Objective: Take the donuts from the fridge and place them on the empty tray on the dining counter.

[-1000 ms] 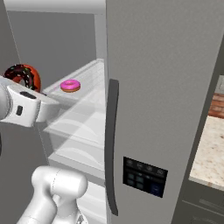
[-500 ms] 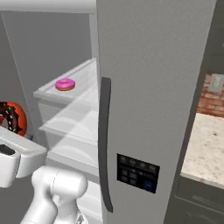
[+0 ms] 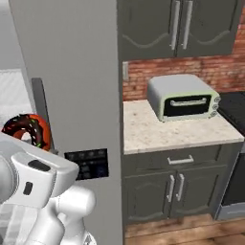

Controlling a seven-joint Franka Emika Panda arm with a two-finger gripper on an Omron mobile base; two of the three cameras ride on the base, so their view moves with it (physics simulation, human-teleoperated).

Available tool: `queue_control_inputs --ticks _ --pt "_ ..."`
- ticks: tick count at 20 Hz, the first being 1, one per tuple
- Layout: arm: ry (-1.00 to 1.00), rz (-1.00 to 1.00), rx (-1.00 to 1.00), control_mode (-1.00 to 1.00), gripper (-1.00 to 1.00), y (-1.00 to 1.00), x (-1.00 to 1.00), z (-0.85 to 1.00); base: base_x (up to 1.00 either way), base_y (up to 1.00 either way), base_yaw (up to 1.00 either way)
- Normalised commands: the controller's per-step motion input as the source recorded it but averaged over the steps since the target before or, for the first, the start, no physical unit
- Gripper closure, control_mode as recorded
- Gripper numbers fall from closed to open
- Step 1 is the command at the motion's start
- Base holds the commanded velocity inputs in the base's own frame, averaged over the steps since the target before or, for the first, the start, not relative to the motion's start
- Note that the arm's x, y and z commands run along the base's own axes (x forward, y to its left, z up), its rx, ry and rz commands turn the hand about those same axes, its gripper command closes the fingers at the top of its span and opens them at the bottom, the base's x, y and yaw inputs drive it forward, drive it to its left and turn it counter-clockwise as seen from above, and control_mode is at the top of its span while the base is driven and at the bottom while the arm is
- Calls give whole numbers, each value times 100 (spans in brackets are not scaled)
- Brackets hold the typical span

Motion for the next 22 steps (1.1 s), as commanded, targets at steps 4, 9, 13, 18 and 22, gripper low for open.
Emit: queue_control_inputs --ticks 4,9,13,18,22 --pt "0 0 0 100 100 0 0 0 0 0 -100" --pt "0 0 0 100 100 0 0 0 5 -90 -65" --pt "0 0 0 100 100 0 0 0 41 -100 -26" --pt "0 0 0 100 100 0 0 0 99 -100 -2" --pt "0 0 0 100 100 0 0 0 100 -100 9"
